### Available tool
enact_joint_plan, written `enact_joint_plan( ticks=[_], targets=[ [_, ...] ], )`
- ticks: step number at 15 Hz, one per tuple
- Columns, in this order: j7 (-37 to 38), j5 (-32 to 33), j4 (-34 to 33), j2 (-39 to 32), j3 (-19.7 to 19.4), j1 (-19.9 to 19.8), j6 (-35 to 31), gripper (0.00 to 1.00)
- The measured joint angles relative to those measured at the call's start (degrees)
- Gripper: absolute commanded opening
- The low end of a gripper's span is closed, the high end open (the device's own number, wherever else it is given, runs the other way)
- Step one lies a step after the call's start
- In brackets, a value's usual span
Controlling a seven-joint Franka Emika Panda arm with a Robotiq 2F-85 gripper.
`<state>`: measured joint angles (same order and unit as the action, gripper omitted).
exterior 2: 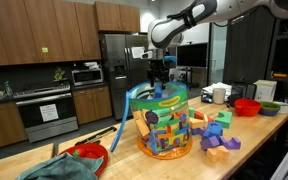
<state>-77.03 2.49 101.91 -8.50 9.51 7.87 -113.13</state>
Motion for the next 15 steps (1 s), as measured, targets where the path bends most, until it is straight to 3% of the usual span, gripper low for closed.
enact_joint_plan(
  ticks=[6, 7, 9, 15],
  targets=[
    [1.5, 2.8, 3.3, 0.5, -0.1, 0.0, 0.0, 1.00],
    [1.7, 3.2, 3.7, 0.6, -0.1, 0.0, 0.0, 0.75],
    [2.0, 3.7, 4.4, 0.8, -0.1, 0.0, 0.0, 0.68],
    [2.2, 4.1, 4.9, 0.9, -0.1, 0.0, 0.2, 0.19]
  ],
)
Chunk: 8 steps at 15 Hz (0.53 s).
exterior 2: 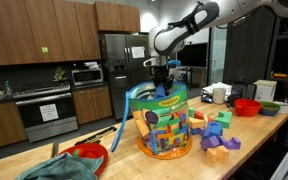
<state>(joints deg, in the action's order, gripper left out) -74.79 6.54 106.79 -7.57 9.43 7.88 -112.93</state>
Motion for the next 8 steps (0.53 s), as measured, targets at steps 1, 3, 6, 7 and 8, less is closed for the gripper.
enact_joint_plan(
  ticks=[1, 3, 6, 7, 8],
  targets=[
    [0.0, 0.0, 0.0, 0.0, 0.0, 0.0, 0.0, 0.13],
    [0.0, 0.0, 0.0, 0.2, 0.0, 0.0, 0.2, 0.00],
    [0.0, 0.2, -0.6, 0.3, 0.0, 0.0, 0.4, 0.00],
    [0.0, 0.3, -1.1, 0.3, 0.0, 0.0, 0.5, 0.00],
    [0.0, 0.6, -1.6, 0.3, 0.0, 0.0, 0.7, 0.00]
  ],
)
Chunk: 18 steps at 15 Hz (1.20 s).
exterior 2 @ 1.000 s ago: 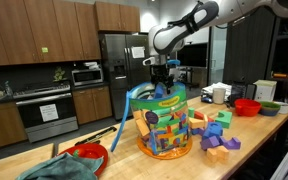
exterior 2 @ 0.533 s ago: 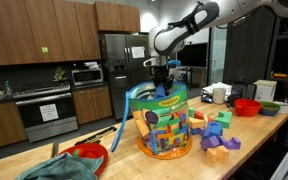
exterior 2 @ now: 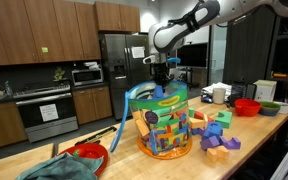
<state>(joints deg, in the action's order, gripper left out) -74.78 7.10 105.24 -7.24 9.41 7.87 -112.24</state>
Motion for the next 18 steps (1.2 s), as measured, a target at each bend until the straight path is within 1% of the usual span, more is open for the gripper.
enact_joint_plan(
  ticks=[1, 2, 3, 5, 6, 8, 9, 11, 12, 13, 16, 18],
  targets=[
    [0.0, 0.3, -0.5, 0.0, 0.0, 0.0, 0.2, 0.26],
    [0.0, 0.7, -1.0, 0.0, 0.0, 0.0, 0.6, 0.27],
    [0.0, 0.8, -1.5, 0.0, 0.0, 0.0, 1.1, 0.32],
    [0.0, 0.8, -2.4, 0.0, 0.0, 0.0, 2.6, 0.44],
    [-0.1, 0.8, -2.9, 0.0, 0.0, 0.0, 3.5, 0.25],
    [-0.1, 0.8, -3.7, 0.0, 0.0, 0.0, 5.2, 0.39],
    [-0.1, 0.8, -3.9, 0.0, 0.0, 0.0, 5.5, 0.44],
    [-0.1, 0.8, -4.0, 0.0, 0.0, 0.0, 5.7, 0.44],
    [-0.2, 0.8, -4.0, 0.0, 0.0, 0.0, 5.7, 0.69],
    [-0.1, 0.8, -4.0, 0.0, 0.0, 0.0, 5.7, 0.69],
    [-0.1, 0.8, -4.0, -0.2, 0.1, 0.1, 5.7, 0.85],
    [-0.1, 0.8, -4.0, -0.4, 0.2, 0.1, 5.6, 0.99]
  ],
)
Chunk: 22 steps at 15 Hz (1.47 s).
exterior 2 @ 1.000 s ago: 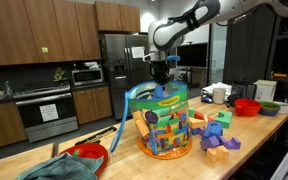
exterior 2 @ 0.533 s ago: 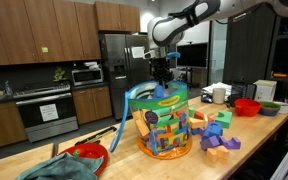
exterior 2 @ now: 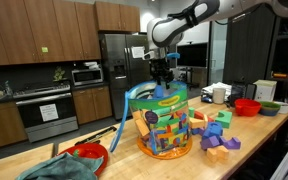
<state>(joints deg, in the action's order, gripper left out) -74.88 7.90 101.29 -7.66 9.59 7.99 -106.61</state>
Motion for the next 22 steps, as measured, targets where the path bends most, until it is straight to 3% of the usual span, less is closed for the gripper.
enact_joint_plan(
  ticks=[22],
  targets=[
    [1.3, -3.7, 0.0, -0.6, 1.9, 1.1, -1.2, 1.00]
  ],
)
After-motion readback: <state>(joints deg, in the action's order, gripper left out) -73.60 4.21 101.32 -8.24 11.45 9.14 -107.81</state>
